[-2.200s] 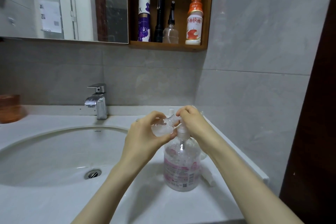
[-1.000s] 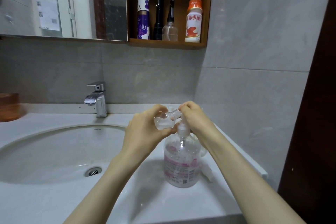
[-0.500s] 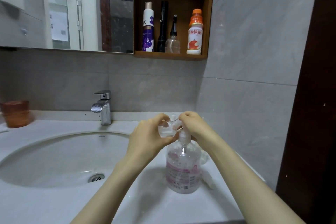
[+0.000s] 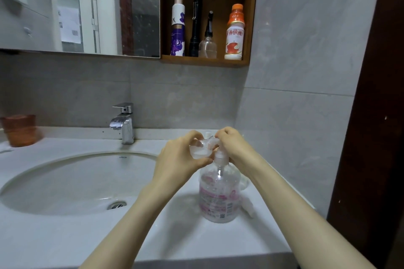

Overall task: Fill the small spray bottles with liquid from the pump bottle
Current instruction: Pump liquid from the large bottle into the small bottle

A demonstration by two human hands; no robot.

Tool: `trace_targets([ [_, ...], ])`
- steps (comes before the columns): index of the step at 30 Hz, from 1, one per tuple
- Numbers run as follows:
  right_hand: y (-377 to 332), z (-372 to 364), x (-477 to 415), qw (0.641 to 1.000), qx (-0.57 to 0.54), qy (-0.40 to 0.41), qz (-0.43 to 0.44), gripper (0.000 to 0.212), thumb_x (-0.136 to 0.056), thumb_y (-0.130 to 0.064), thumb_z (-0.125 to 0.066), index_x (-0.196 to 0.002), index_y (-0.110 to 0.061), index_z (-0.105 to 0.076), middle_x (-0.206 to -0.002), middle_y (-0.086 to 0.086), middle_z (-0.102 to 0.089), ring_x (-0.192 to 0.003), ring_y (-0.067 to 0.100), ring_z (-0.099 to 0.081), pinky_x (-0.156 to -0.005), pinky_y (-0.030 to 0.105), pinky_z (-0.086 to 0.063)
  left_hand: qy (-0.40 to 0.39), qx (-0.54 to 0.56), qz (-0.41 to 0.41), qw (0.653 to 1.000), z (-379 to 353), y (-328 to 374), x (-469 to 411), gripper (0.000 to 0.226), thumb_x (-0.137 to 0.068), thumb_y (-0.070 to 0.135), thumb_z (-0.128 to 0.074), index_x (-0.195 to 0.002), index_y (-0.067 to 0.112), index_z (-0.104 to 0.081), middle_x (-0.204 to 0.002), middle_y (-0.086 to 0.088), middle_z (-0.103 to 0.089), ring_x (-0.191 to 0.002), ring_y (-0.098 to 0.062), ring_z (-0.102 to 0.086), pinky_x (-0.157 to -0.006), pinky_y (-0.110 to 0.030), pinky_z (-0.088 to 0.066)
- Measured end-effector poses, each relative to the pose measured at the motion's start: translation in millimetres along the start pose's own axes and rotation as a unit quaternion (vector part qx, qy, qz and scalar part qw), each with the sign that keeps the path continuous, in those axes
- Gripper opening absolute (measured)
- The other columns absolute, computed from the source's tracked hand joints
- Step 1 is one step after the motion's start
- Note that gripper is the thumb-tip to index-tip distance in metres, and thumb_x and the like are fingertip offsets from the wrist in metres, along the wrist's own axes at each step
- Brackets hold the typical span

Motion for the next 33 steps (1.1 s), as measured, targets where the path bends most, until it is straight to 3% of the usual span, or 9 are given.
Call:
trace_targets([
  [2, 0.2, 0.0, 3.0, 0.999, -0.029, -0.022, -0.021, 0.016, -0.098, -0.014, -0.037, -0.085, -0.014, -0.045, -0.076, 0.005, -0.058, -0.06, 0.017, -0.057, -0.057, 0.027, -0.042, 0.0, 0.008, 0.003, 1.0, 0.4, 1.6, 2.4, 0.045, -0.059, 0.042, -0.08, -0.097, 0.028, -0.06, -0.083, 0.021, -0.06, -0.094, -0.014, -0.062, -0.079, -0.036, -0.05],
  [6, -9.9, 5.4, 0.6, 0.999, -0.008, -0.039, -0.035, 0.01, -0.099, -0.022, -0.042, -0.092, -0.015, -0.043, -0.086, 0.004, -0.062, -0.068, 0.014, -0.061, -0.056, 0.026, -0.045, 0.001, 0.026, 0.005, 1.0, 0.9, 0.0, 4.1, 0.045, -0.056, 0.045, -0.076, -0.094, 0.029, -0.059, -0.085, 0.019, -0.063, -0.094, -0.014, -0.063, -0.079, -0.038, -0.05],
  [11, -44.1, 2.9, -13.6, 0.987, 0.159, -0.026, 0.02, 0.018, -0.098, -0.011, -0.033, -0.083, -0.013, -0.043, -0.086, 0.009, -0.062, -0.073, 0.02, -0.056, -0.047, 0.022, -0.039, 0.007, 0.019, 0.006, 1.0, 3.8, -0.6, 0.8, 0.04, -0.063, 0.031, -0.083, -0.095, 0.029, -0.06, -0.087, 0.017, -0.064, -0.095, -0.014, -0.062, -0.08, -0.037, -0.05],
  [15, -46.5, -9.0, -21.2, 0.955, 0.294, -0.032, 0.02, 0.016, -0.095, -0.001, -0.032, -0.089, -0.004, -0.046, -0.099, 0.02, -0.064, -0.057, 0.022, -0.052, -0.041, 0.023, -0.034, 0.003, 0.014, 0.002, 1.0, 3.3, 1.0, 0.3, 0.042, -0.063, 0.03, -0.083, -0.099, 0.027, -0.06, -0.089, 0.019, -0.062, -0.097, -0.015, -0.062, -0.081, -0.038, -0.05],
  [17, -46.3, -12.7, -26.8, 0.953, 0.302, -0.032, 0.026, 0.017, -0.093, -0.001, -0.032, -0.085, -0.005, -0.047, -0.107, 0.022, -0.063, -0.061, 0.028, -0.053, -0.044, 0.025, -0.038, 0.001, 0.006, 0.001, 1.0, 3.3, -0.2, -0.1, 0.042, -0.063, 0.03, -0.083, -0.098, 0.028, -0.06, -0.086, 0.022, -0.06, -0.096, -0.014, -0.062, -0.081, -0.038, -0.05],
  [22, -47.9, -17.3, -47.1, 0.949, 0.31, -0.008, 0.048, 0.022, -0.085, -0.003, -0.033, -0.065, -0.013, -0.034, -0.107, 0.024, -0.064, -0.089, 0.034, -0.061, -0.07, 0.032, -0.048, -0.001, -0.006, -0.005, 1.0, 3.1, 1.5, -1.4, 0.042, -0.064, 0.03, -0.082, -0.099, 0.03, -0.06, -0.081, 0.029, -0.054, -0.096, -0.011, -0.061, -0.08, -0.034, -0.049],
  [27, -46.4, -18.3, -43.3, 0.96, 0.276, -0.007, 0.048, 0.017, -0.086, 0.0, -0.034, -0.076, -0.005, -0.047, -0.101, 0.024, -0.066, -0.07, 0.029, -0.052, -0.064, 0.035, -0.05, 0.003, -0.001, -0.01, 1.0, 4.9, 3.4, -2.6, 0.042, -0.064, 0.03, -0.083, -0.099, 0.029, -0.06, -0.08, 0.03, -0.054, -0.097, -0.009, -0.061, -0.081, -0.033, -0.049],
  [33, -39.0, -19.9, -44.5, 0.961, 0.276, -0.018, 0.011, 0.017, -0.088, 0.001, -0.033, -0.093, -0.003, -0.049, -0.111, 0.023, -0.062, -0.075, 0.032, -0.054, -0.056, 0.032, -0.045, 0.013, 0.01, -0.007, 1.0, 5.1, 0.6, -1.4, 0.043, -0.062, 0.029, -0.084, -0.098, 0.028, -0.061, -0.081, 0.026, -0.058, -0.096, -0.013, -0.062, -0.081, -0.037, -0.049],
])
Point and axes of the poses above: each hand's wrist, its own x-axis away from the middle knuckle, its own z-axis out of the back of the hand, y = z × x, the point moved 9 cm from there along -x, towards the middle knuckle
